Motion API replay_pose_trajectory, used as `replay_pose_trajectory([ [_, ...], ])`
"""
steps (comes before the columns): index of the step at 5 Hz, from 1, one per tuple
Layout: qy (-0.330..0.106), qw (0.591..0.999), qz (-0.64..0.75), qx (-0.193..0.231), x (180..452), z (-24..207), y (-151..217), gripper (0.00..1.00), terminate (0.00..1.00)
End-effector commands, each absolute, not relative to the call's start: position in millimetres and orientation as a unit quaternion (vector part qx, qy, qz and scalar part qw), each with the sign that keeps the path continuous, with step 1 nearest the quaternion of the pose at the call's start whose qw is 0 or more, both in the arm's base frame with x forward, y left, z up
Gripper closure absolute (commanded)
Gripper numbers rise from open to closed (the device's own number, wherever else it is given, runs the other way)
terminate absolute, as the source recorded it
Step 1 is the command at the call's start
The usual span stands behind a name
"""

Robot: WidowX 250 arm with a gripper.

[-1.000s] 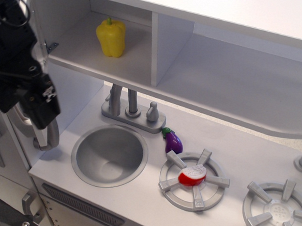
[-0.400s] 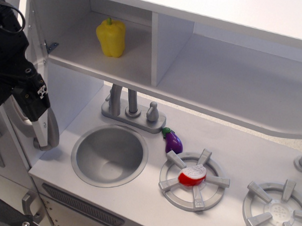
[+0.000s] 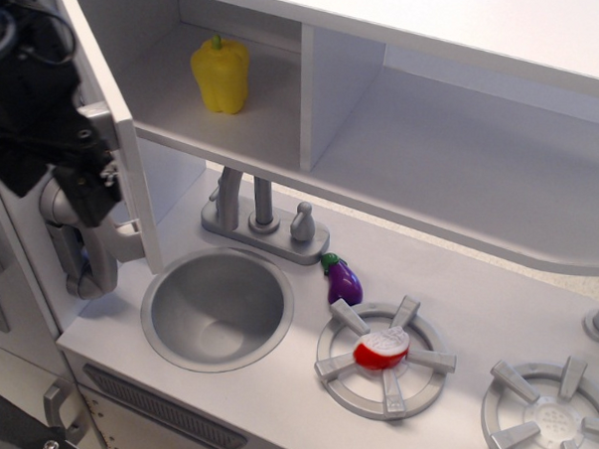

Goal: Close microwave

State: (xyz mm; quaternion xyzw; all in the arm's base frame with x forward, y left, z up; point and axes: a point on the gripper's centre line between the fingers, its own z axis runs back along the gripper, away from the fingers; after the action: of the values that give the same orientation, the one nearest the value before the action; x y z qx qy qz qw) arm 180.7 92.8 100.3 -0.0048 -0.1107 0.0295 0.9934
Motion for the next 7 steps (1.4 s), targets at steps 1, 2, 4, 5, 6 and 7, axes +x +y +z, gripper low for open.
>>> replay_pose_trajectory([
  [1, -0.137, 0.990, 0.021, 0.003, 209.9, 105.0, 69.5, 0.00, 0.00],
  [2, -0.133, 0.991, 0.032, 0.003, 233.9, 100.4, 53.1, 0.00, 0.00],
  [4, -0.126, 0.991, 0.035, 0.001, 266.9, 90.6, 29.7, 0.00, 0.00],
  [5, -0.142, 0.989, 0.044, 0.004, 280.3, 92.6, 26.9, 0.00, 0.00],
  [6, -0.150, 0.987, 0.053, 0.007, 298.2, 92.4, 26.5, 0.00, 0.00],
  [7, -0.191, 0.980, 0.056, 0.012, 312.5, 95.5, 27.1, 0.00, 0.00],
])
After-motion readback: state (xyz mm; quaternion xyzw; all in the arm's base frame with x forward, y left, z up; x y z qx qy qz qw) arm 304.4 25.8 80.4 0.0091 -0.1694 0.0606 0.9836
